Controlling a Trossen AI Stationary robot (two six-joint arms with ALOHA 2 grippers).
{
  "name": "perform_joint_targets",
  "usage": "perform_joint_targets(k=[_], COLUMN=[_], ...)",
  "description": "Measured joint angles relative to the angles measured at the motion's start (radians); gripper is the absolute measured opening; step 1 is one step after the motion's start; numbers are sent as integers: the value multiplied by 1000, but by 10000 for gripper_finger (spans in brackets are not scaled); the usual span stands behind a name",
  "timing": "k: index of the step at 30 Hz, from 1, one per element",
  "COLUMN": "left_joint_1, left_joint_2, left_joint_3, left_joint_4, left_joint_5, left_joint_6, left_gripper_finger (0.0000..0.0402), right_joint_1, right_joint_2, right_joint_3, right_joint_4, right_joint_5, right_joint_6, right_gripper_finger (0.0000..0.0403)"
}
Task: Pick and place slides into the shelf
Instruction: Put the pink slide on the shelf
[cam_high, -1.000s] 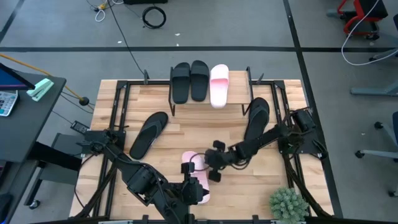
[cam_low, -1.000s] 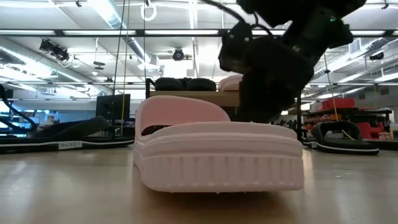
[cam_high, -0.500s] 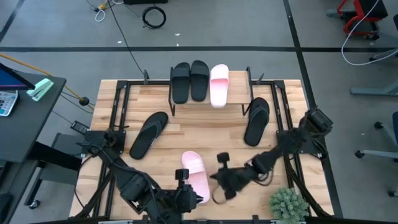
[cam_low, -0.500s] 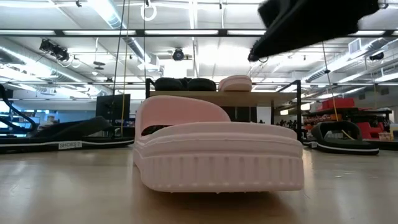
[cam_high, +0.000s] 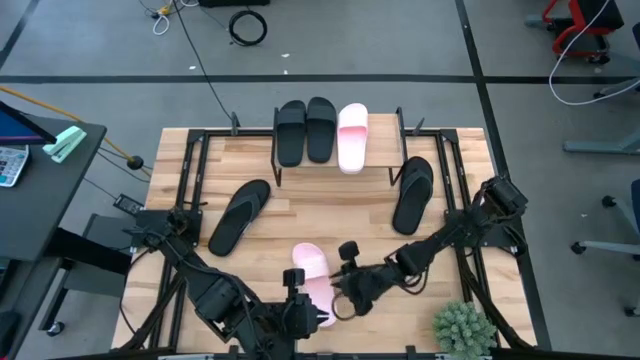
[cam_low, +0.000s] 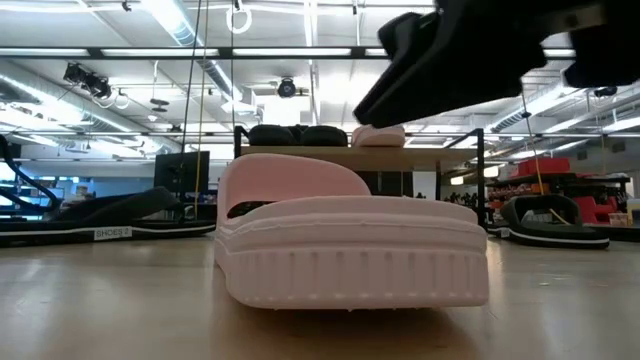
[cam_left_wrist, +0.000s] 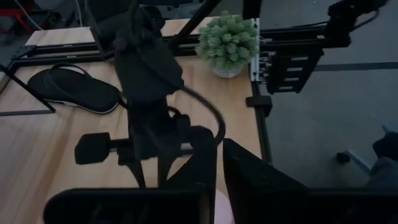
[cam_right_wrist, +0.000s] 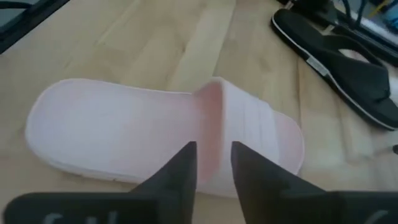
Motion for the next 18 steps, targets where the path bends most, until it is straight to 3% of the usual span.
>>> perform_joint_targets(k=[11, 18], left_joint_1=[72, 92], left_joint_2=[0, 0], left_joint_3=[0, 0], left_joint_4=[-4, -15], left_joint_5=[0, 0], left_joint_6=[73, 108], left_gripper_finger=[31, 23], right_joint_1=[-75, -103], right_joint_2=[26, 76], right_joint_3=[0, -1], right_joint_4=[38, 124], right_joint_5=[-123, -110], right_joint_6=[1, -52], right_gripper_finger=[191, 205])
